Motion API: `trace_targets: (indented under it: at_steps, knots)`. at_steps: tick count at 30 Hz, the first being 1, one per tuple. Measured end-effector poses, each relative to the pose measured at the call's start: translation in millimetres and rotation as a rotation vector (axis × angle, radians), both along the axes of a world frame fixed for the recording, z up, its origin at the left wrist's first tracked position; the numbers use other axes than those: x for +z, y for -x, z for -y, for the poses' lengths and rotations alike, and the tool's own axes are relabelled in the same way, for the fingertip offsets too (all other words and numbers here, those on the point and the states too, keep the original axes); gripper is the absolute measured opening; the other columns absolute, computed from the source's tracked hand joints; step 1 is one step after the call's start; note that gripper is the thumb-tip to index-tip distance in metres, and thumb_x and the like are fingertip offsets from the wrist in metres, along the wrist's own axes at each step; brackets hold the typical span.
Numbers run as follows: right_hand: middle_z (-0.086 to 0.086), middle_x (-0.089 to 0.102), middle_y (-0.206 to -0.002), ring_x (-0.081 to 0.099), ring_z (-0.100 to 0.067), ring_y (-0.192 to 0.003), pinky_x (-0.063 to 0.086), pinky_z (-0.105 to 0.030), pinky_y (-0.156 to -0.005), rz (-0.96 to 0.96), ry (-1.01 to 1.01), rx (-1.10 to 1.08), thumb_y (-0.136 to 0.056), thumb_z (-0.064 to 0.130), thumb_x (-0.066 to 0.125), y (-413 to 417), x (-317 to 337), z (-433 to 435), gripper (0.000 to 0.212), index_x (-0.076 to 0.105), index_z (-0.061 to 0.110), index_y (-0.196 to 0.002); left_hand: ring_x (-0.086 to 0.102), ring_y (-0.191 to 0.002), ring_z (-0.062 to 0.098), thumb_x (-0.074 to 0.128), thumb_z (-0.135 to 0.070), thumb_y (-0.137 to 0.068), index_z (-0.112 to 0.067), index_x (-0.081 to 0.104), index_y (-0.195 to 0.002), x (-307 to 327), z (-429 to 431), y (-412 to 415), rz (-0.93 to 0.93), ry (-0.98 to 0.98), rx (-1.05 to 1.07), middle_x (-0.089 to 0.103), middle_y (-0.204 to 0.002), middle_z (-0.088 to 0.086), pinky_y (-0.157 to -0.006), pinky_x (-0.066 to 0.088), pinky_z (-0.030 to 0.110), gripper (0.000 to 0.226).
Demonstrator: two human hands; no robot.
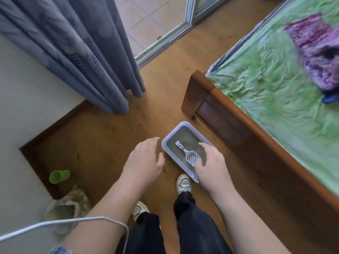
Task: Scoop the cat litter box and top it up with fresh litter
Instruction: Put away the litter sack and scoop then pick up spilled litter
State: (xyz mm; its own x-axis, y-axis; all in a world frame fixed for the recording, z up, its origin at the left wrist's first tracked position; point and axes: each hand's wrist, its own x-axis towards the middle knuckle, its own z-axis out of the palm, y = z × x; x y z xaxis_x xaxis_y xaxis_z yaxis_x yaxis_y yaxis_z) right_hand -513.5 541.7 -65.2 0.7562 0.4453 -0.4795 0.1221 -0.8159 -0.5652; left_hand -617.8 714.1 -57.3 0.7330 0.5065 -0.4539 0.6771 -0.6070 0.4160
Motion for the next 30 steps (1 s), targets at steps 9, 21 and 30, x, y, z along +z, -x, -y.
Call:
trace_targets:
  at_steps: [9,21,30]
  knots:
    - [0.005,0.045,-0.145,0.033,-0.018,-0.138,0.032,-0.039,-0.115,-0.101,0.178,-0.024,-0.095,0.013,0.045,-22,-332,-17,0.050,0.044,0.024,-0.144,0.050,-0.124,0.022,0.048,-0.028,-0.095,-0.022,0.044,-0.141,-318,12,-30,-0.157,0.091,-0.091,0.053,-0.137,-0.001,-0.099,0.045,0.038,0.046]
    - [-0.009,0.055,-0.126,0.042,-0.032,-0.122,0.041,-0.045,-0.097,0.123,0.532,0.366,-0.092,0.041,0.062,-65,-636,-7,0.042,0.051,0.016,-0.125,0.054,-0.112,0.032,0.048,-0.025,-0.089,-0.016,0.050,-0.128,-558,41,-48,-0.125,0.057,-0.203,0.052,-0.130,0.003,-0.090,0.049,0.049,0.040]
    - [-0.001,0.058,-0.088,0.048,-0.030,-0.095,0.036,-0.041,-0.080,0.205,0.373,0.279,-0.092,0.033,0.047,-68,-637,1,0.019,0.054,0.022,-0.077,0.056,-0.103,0.030,0.043,-0.026,-0.090,-0.022,0.056,-0.116,-559,35,-62,-0.147,-0.043,-0.168,0.063,-0.114,-0.001,-0.083,0.050,0.046,0.029]
